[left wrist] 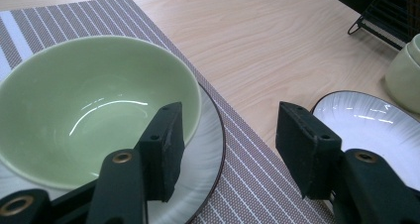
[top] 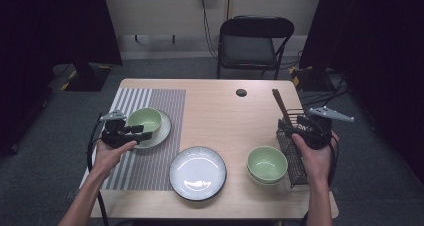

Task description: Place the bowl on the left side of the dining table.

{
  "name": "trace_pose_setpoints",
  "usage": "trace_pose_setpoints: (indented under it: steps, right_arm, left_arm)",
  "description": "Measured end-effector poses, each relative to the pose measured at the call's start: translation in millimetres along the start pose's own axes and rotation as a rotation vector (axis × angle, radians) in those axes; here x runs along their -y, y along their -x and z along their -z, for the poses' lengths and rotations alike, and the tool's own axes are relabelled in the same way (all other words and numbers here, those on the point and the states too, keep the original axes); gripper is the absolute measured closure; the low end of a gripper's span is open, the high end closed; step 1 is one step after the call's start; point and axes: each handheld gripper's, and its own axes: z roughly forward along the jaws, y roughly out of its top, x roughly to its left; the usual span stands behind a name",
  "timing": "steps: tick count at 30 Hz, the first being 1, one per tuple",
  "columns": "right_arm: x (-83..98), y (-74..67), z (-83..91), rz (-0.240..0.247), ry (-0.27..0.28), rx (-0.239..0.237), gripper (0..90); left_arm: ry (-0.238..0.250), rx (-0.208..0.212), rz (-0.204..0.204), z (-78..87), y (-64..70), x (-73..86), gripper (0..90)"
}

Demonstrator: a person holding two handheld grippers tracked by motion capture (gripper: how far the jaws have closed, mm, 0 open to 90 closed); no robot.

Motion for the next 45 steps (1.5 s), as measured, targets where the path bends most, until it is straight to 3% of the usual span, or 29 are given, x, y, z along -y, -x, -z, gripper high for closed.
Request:
trace_pose_setpoints:
  steps: [4,11,18,19,21,30,33,37,39,42,45]
  right_arm:
    - [0.2,0.9,1.4,-0.005,-0.002,-0.007,27.5]
    - [0.5,1.4,1.4,-0.008,-0.01,-0.033,30.8]
    - [-0.7,-0.7,1.8,0.016,-0.021,-0.054,36.5]
    - [-0.8,-1.3,1.9,0.021,-0.023,-0.056,37.2]
    - [-0.7,-1.5,2.1,0.025,-0.029,-0.064,38.4]
    - [0.7,4.2,12.9,0.024,-0.036,-0.08,40.8]
    - [3.6,7.1,15.0,0.041,-0.066,-0.074,41.6]
    - [10.0,11.5,17.9,0.043,-0.084,-0.068,44.4]
    - [12.0,11.5,18.2,0.058,-0.104,-0.074,45.5]
    - [12.6,12.1,18.8,0.066,-0.11,-0.077,47.7]
    - [12.8,12.0,21.4,0.063,-0.104,-0.074,53.0]
  left_arm:
    - [0.011,-0.018,0.029,6.0,2.3,11.4,44.4]
    - [-0.019,-0.054,0.03,13.5,1.7,34.0,41.5]
    - [-0.048,-0.088,0.015,22.7,3.5,50.1,37.6]
    - [-0.049,-0.091,-0.001,24.7,4.7,55.6,36.7]
    - [-0.072,-0.119,-0.035,23.6,7.3,61.8,36.3]
    - [-0.131,-0.121,-0.004,11.8,3.6,81.7,26.2]
    - [-0.161,-0.126,-0.004,7.4,3.0,85.5,26.2]
    - [-0.186,-0.175,-0.036,0.0,3.3,91.3,25.2]
    - [-0.213,-0.195,-0.084,-2.3,6.7,93.5,22.3]
    - [-0.172,-0.218,-0.115,-4.6,8.1,98.4,22.2]
    - [-0.142,-0.223,-0.112,-4.4,8.3,102.6,21.7]
